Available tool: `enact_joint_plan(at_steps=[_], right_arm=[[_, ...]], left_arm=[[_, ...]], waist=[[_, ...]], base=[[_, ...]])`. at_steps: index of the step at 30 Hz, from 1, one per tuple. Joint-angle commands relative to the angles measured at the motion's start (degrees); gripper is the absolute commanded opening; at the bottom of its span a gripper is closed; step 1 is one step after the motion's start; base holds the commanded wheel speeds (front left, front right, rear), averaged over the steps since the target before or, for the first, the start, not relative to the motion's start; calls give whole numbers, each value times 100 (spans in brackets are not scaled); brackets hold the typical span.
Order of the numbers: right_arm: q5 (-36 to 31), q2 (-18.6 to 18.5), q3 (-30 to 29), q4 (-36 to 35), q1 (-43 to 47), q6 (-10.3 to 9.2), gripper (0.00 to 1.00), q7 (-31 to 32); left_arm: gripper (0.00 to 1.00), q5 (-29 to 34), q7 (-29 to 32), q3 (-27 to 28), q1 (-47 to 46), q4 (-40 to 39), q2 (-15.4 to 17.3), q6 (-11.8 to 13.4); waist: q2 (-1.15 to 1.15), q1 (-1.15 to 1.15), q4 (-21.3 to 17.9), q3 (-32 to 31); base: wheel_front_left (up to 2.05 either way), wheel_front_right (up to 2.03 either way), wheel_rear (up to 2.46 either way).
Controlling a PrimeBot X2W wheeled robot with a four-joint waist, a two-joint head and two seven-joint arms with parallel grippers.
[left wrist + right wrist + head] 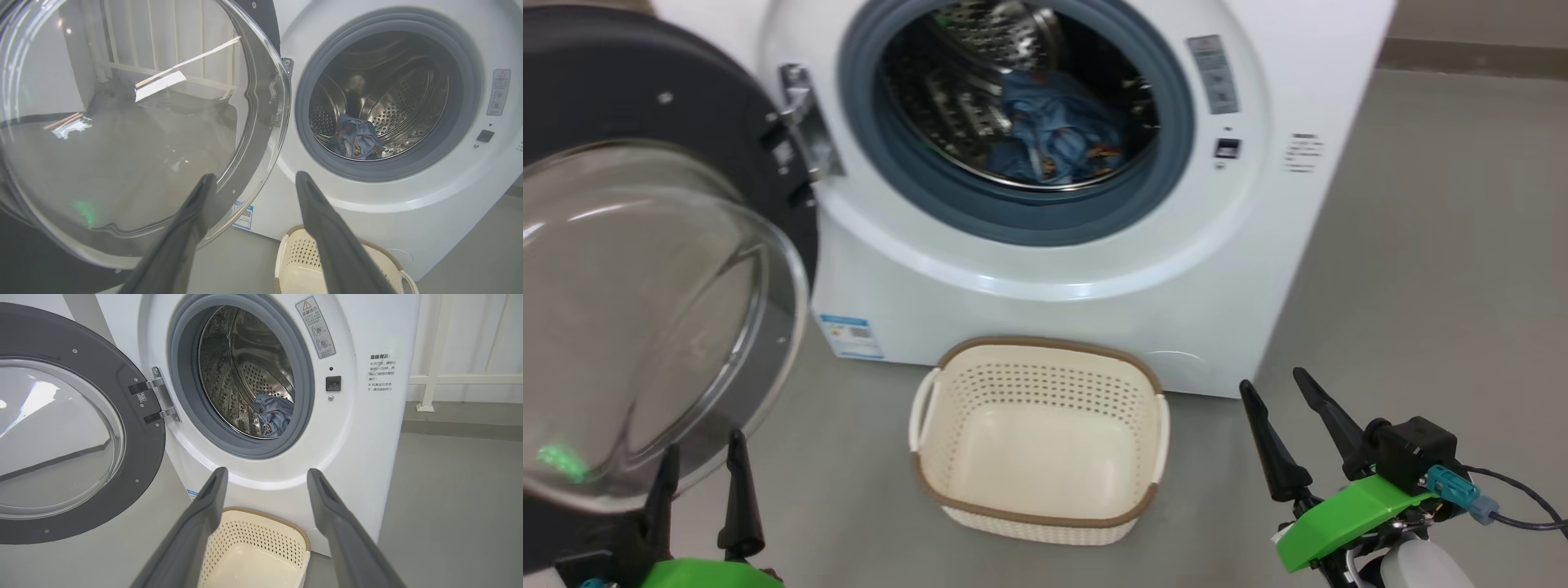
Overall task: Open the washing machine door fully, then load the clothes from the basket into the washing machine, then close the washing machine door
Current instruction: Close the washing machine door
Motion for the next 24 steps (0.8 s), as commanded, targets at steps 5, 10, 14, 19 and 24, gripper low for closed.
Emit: enact_joint_plan(at_steps=[5,10,14,19,24], right_arm=[[50,-25,192,-100,-141,9,100,-69],[64,-9,237,-96,-126,9,100,-69],[63,-8,261,-85,-150,9,100,-69],[62,-7,320,-55,-162,9,100,-69],[71,-11,350,-45,-150,9,100,-69]], left_arm=[[100,104,-21,195,-112,-69,65,32],[100,128,-21,186,-114,-44,73,25],[100,124,-21,176,-129,-25,80,12],[100,122,-21,168,-132,16,85,1],[100,134,-21,177,-127,3,95,0]], waist=[[0,0,661,-59],[0,0,970,-83],[0,0,1148,-70],[0,0,1276,-69],[0,0,1307,-85]], base=[[0,0,0],[0,0,0],[0,0,0],[0,0,0],[0,0,0]])
